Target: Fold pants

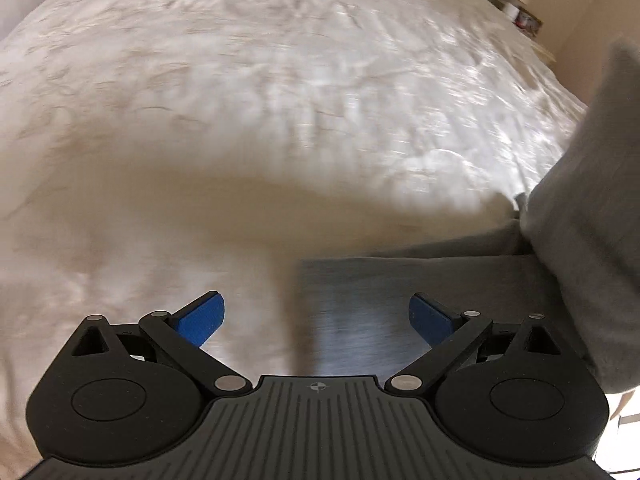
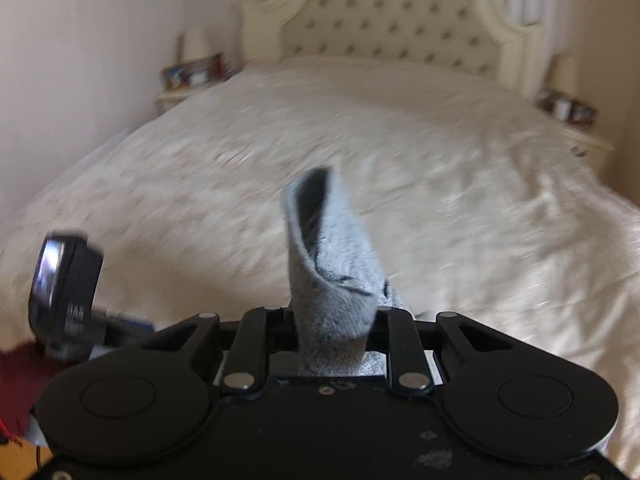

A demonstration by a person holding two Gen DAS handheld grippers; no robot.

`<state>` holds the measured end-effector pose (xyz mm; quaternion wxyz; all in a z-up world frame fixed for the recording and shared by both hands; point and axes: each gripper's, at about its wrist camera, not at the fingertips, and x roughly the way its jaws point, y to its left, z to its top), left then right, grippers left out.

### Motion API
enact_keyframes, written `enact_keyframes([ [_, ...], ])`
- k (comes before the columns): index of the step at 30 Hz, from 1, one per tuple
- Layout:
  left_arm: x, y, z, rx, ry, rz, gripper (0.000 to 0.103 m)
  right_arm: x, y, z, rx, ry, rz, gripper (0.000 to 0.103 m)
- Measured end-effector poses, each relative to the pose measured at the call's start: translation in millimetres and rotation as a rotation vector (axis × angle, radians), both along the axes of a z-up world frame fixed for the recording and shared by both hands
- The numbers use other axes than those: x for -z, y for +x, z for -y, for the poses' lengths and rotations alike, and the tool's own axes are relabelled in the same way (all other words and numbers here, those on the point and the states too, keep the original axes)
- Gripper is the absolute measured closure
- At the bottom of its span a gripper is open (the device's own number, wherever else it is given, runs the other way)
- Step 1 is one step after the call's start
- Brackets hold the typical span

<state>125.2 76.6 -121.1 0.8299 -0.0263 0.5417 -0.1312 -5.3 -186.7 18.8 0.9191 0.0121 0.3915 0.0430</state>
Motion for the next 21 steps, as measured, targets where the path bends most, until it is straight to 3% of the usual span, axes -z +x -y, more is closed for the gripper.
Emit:
enact_keyframes([
  [3,-3,0,-16,0.008,0.002,-0.003,0.003,17,6,-17,0.048,0.117,-0.067,0.083],
  [8,-4,-5,-7,0.081,0.002,0.015,0.003,9,9,12,0.17,0.129,-0.072,0.083],
  [15,-2,-25,79,0.258,0.005,0.047,0.003,-17,-8,122,0.356,0.075,-0.019,0.084],
  [21,5,-48,166,0.371,0.014,0.067,0.003,-6,-31,209,0.475,0.09,-0.039,0.084],
])
